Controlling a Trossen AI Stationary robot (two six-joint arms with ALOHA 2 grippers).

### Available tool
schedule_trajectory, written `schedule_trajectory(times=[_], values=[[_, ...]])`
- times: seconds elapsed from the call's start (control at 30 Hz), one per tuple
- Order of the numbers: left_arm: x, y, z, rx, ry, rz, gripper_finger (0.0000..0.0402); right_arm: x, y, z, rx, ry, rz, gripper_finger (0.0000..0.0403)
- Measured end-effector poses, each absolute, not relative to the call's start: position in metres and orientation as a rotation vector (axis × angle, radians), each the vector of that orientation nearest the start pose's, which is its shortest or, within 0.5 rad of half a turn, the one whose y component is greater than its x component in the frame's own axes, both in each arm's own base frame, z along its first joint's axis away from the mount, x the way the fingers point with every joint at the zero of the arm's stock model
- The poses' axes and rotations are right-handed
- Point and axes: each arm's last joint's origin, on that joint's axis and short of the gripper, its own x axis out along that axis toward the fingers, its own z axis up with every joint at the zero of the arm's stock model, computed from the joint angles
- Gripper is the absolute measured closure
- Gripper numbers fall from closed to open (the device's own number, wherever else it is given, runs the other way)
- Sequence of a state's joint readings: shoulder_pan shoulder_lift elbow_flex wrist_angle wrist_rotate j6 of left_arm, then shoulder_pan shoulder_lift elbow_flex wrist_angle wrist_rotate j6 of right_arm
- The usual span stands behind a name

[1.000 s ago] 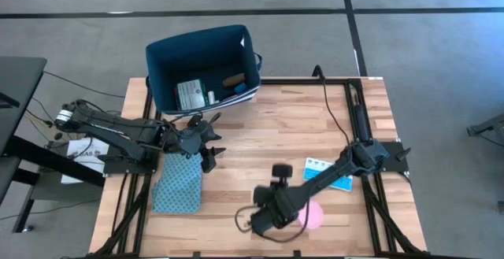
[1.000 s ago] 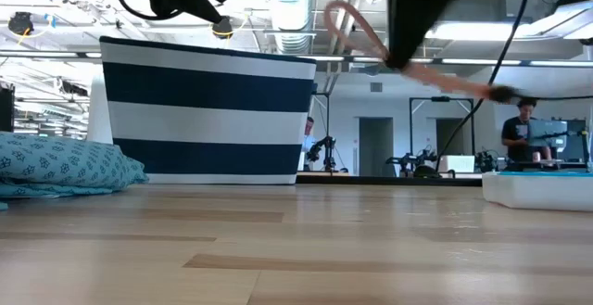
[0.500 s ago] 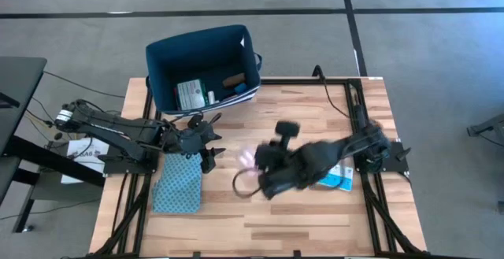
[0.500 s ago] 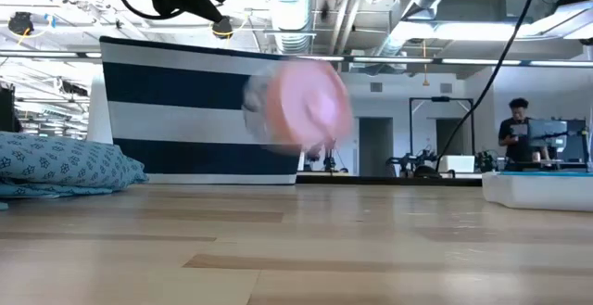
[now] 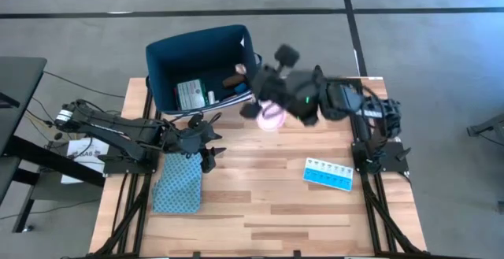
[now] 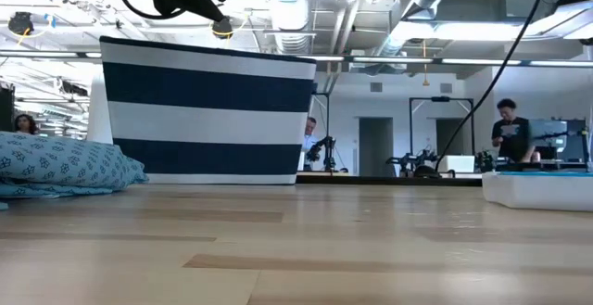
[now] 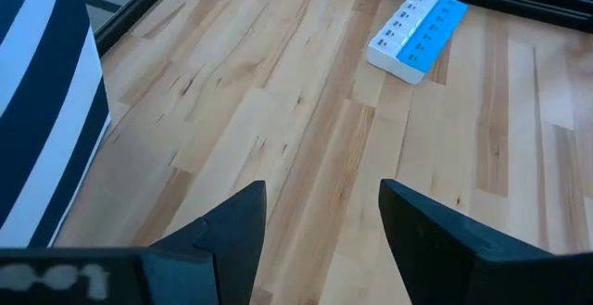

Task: Pick & place medical supplies in basket/bin
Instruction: Put the pill dispenser into the blue bin

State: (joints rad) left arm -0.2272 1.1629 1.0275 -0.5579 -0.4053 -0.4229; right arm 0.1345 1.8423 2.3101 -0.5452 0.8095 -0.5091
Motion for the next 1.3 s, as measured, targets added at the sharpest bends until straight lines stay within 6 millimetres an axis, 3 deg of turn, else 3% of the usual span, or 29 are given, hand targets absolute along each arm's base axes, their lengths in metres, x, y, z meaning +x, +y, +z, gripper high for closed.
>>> schedule_trajectory(times=[0.17, 0.33, 0.47, 0.6, 0.73, 1.0, 1.3], values=[[0.235, -0.043, 0.312, -0.190, 0.609, 0.305, 0.0202, 0.376, -0.024, 0.525, -0.512, 0.136, -0.723, 0.0398], [0.235, -0.042, 0.312, -0.182, 0.609, 0.305, 0.0202, 0.388, -0.069, 0.512, -0.343, 0.077, -0.584, 0.0399], [0.237, -0.040, 0.314, -0.145, 0.594, 0.298, 0.0202, 0.417, -0.096, 0.478, -0.281, 0.141, -0.535, 0.0399], [0.238, -0.038, 0.314, -0.141, 0.586, 0.300, 0.0202, 0.448, -0.123, 0.429, -0.303, 0.303, -0.551, 0.0399], [0.238, -0.038, 0.314, -0.140, 0.596, 0.296, 0.0202, 0.466, -0.147, 0.388, -0.260, 0.415, -0.576, 0.0399], [0.238, -0.039, 0.314, -0.138, 0.602, 0.237, 0.0202, 0.477, -0.169, 0.347, -0.237, 0.560, -0.610, 0.0364], [0.239, -0.038, 0.320, -0.124, 0.592, 0.243, 0.0202, 0.471, -0.166, 0.341, -0.267, 0.666, -0.557, 0.0295]])
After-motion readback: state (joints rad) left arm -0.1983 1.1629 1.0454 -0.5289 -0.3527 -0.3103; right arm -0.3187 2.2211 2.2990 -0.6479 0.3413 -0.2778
